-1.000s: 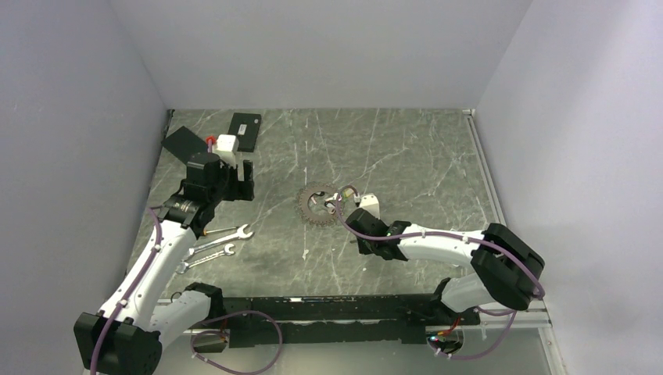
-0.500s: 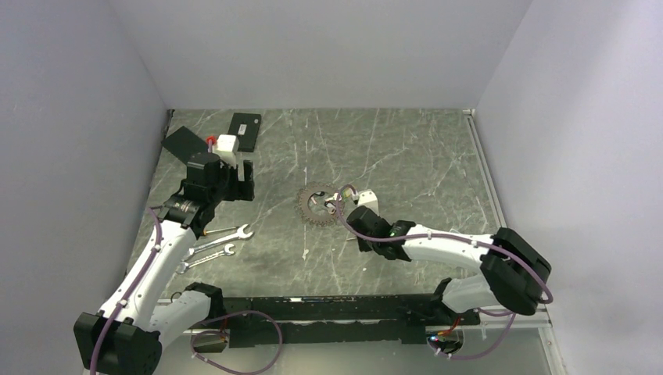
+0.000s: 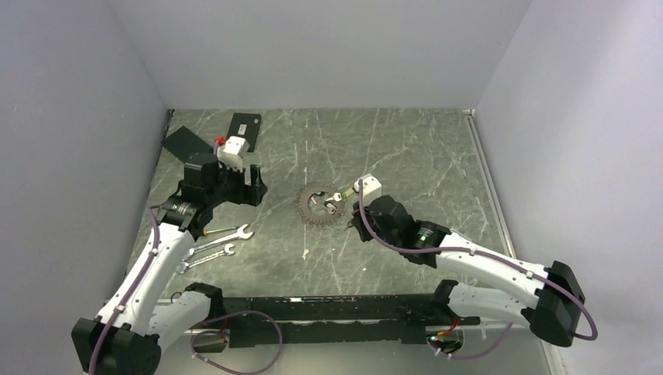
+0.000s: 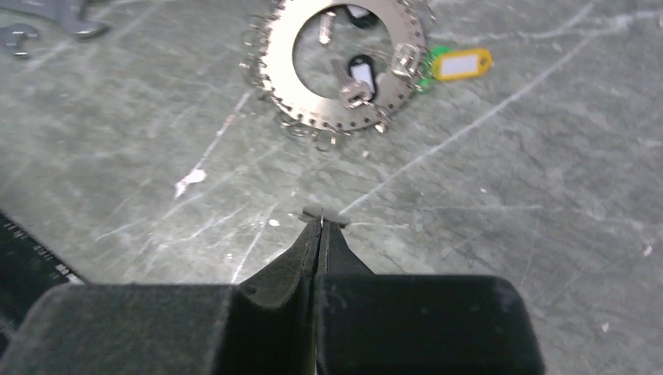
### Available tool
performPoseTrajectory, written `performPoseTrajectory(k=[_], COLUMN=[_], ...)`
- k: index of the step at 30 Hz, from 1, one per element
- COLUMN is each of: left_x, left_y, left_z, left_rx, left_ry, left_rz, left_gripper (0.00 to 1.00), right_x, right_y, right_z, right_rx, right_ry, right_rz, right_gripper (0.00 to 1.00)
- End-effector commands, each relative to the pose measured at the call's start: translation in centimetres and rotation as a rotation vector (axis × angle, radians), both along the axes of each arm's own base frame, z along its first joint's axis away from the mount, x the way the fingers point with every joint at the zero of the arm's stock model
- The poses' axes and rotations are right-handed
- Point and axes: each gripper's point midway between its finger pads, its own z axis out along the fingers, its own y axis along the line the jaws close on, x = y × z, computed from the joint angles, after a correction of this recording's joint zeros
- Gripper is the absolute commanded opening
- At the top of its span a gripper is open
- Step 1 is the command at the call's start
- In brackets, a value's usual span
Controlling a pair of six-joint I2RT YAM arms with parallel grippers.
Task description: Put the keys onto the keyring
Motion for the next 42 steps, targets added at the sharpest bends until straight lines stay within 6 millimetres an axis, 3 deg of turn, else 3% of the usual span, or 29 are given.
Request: performPoseTrajectory(k=[1, 8, 15, 21, 29, 42], left_x=[-1.7, -4.6, -9.6, -12.4, -13.7, -14.8], left_y=[-4.0, -7.3, -10.7, -12.0, -12.9, -13.8], left_z=[3.9, 5.7, 7.6, 8.0, 7.7, 7.5], left_rx=[-0.105, -0.209, -0.359, -0.432, -0.457, -0.487], left_ry=[-0.115, -0.177, -0.213, -0.184, -0.174, -0.166], left_rz=[-0.255, -0.501, -0.840, -1.009, -1.058, -1.086], left_gripper=[0.83, 0.75, 0.68, 0.44, 0.37, 0.35], right_x=[-0.6, -3.8, -6.3, -8.3, -8.4, -8.7], right_y=[2.6, 5.3, 7.4, 8.9, 9.8, 11.1], right_z=[5.6, 10.1, 13.0, 14.6, 16.0, 17.4], right_rx=[0.135, 0.293, 0.384, 0.453, 0.507, 0.542], right_ry=[-0.116, -0.161, -0.168, -0.135, -0.141, -0.138], right_rz=[0.164, 0.397, 0.586, 0.724, 0.750, 0.810], right_gripper=[0.00, 0.00, 0.00, 0.00, 0.00, 0.00])
